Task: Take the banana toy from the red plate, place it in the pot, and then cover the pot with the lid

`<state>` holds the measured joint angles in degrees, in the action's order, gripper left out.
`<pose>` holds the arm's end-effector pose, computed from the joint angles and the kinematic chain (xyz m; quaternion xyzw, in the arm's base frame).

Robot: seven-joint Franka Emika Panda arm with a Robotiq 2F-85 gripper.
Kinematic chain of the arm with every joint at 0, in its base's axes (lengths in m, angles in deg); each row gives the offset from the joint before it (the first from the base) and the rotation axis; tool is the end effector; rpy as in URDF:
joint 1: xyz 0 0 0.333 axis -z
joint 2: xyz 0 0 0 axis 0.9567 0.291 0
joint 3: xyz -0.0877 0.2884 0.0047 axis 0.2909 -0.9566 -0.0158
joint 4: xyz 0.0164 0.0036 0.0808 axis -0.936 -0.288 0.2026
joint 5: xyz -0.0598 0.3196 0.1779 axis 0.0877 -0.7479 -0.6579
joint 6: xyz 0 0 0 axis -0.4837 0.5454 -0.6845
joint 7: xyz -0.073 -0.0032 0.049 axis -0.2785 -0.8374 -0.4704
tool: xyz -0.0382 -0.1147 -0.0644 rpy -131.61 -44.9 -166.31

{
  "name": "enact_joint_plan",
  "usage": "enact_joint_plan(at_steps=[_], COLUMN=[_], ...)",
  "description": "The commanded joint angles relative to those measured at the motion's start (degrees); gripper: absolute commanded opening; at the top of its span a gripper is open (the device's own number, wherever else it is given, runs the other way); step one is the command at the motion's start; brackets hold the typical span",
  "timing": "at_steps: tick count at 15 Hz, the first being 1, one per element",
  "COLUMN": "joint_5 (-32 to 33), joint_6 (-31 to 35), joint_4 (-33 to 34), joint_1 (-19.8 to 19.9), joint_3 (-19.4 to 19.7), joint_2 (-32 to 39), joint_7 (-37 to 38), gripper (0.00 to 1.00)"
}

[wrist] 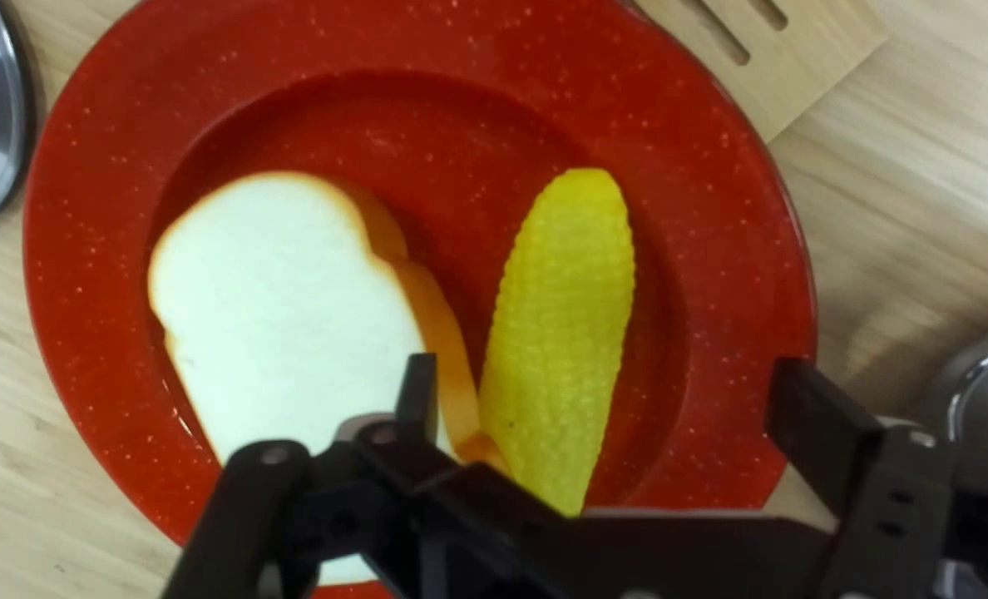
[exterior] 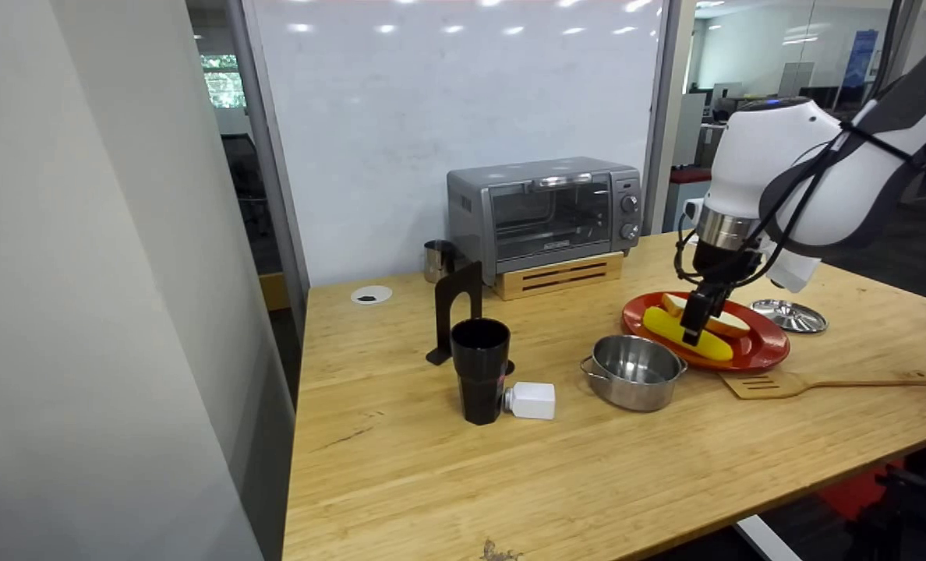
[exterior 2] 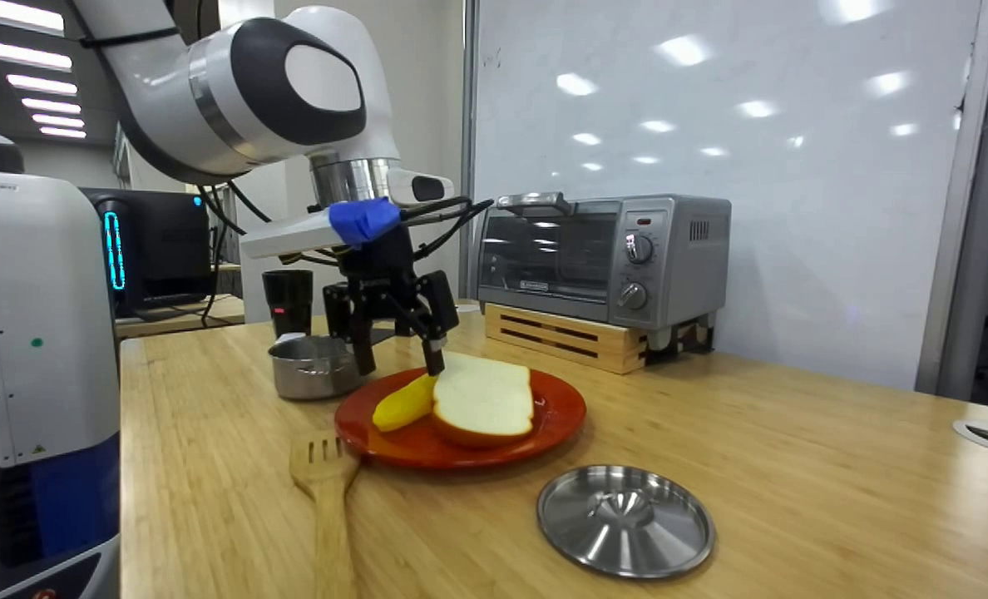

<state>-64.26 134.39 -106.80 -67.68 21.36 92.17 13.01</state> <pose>0.4359 -0.1086 0.2282 0.9957 0.0099 0.0549 0.0745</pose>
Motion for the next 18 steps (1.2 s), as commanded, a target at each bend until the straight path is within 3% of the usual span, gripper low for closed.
enact_joint_plan(at_steps=[1,4,9,18], joint_5=[4.0,1.2,-9.9,-20.3], joint_6=[-1.8,-1.8,-0.3,0.9], joint_4=[0.5,-0.4,-2.4,-4.4], joint_1=[-0.7,-1.3,-0.8,2.4], joint_3=[-0.9,-2.2,-3.9,-0.8], joint_2=[-1.5,-2.3,-3.6,-2.7], joint_7=[5.4,4.9,-4.2,-21.1], gripper=[1.00,1.00,1.00,1.00])
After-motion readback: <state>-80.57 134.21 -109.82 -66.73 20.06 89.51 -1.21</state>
